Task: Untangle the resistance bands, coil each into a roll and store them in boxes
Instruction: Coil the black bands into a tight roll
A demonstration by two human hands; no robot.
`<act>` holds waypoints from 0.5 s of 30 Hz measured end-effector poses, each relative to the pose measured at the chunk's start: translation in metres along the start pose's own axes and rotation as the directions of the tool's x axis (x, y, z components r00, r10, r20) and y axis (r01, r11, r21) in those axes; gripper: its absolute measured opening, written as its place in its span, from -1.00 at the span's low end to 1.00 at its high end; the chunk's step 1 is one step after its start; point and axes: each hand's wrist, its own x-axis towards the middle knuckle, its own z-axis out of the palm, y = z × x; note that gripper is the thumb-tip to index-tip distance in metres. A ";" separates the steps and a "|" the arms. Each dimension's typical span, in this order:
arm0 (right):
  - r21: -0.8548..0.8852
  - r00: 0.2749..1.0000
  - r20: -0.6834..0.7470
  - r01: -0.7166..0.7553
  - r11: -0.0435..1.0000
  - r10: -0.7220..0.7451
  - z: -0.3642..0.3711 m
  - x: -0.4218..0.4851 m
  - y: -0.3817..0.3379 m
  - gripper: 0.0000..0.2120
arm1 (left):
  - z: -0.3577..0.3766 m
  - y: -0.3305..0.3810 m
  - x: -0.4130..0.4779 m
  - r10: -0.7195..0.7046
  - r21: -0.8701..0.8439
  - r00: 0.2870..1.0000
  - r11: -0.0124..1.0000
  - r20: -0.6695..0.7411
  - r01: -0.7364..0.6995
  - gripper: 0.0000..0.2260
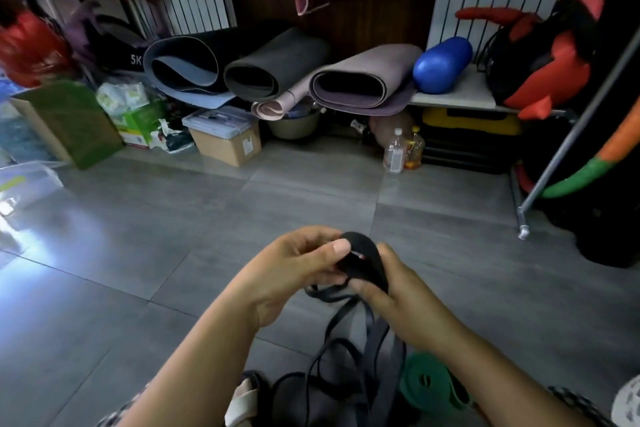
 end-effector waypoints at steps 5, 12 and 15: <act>0.047 0.999 -0.016 -0.029 0.998 0.030 -0.005 0.006 0.011 -0.73 | 0.004 -0.011 0.016 -0.068 -0.053 0.986 0.997 -0.152 0.060 -0.83; -0.063 0.980 -0.146 0.128 0.990 -0.136 -0.008 0.019 0.007 -0.76 | 0.000 -0.009 0.032 -0.155 -0.272 0.974 0.956 -0.164 0.107 -0.85; -0.299 0.966 -0.137 0.171 0.939 -0.219 -0.005 0.023 0.008 -0.68 | -0.008 -0.009 0.032 -0.227 -0.273 0.972 0.941 -0.062 0.203 -0.94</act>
